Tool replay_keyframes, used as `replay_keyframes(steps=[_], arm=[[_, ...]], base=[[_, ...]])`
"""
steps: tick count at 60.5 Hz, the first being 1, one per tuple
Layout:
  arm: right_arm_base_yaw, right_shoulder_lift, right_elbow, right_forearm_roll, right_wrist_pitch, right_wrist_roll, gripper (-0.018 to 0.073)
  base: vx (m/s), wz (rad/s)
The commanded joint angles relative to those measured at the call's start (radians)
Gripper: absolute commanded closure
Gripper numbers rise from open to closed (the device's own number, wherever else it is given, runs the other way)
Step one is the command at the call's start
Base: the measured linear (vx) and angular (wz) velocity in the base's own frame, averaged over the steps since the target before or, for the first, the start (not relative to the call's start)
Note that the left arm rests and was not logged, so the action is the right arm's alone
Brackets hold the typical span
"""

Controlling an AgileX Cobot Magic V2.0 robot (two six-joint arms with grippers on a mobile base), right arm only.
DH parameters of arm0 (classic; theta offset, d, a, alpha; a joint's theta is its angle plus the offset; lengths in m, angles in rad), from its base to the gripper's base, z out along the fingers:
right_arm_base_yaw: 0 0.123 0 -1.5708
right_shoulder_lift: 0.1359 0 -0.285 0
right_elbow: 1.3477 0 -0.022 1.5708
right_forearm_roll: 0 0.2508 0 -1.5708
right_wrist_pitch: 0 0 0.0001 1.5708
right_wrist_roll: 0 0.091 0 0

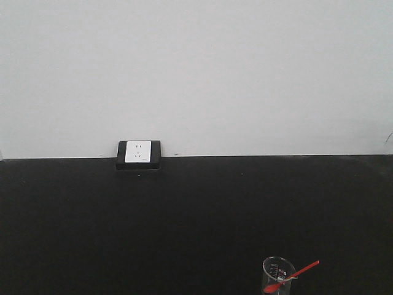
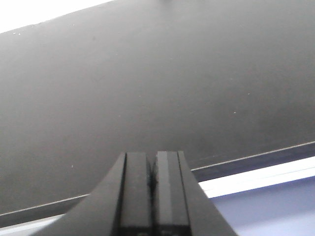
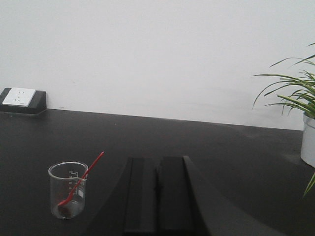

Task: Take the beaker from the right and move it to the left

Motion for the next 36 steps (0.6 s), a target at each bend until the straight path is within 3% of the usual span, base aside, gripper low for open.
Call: replay_keyframes(steps=[1,26,36], arm=[[-0.002,-0.014,0.008,-0.001,-0.091,-0.003,0.0563],[-0.002,-0.014,0.008,-0.001,-0.093,-0.003,0.0563],[-0.002,-0.014,0.005,0.0,-0.187,-0.003,0.0563]], base=[[0.0,0.0],[0.0,0.0],[0.0,0.0]])
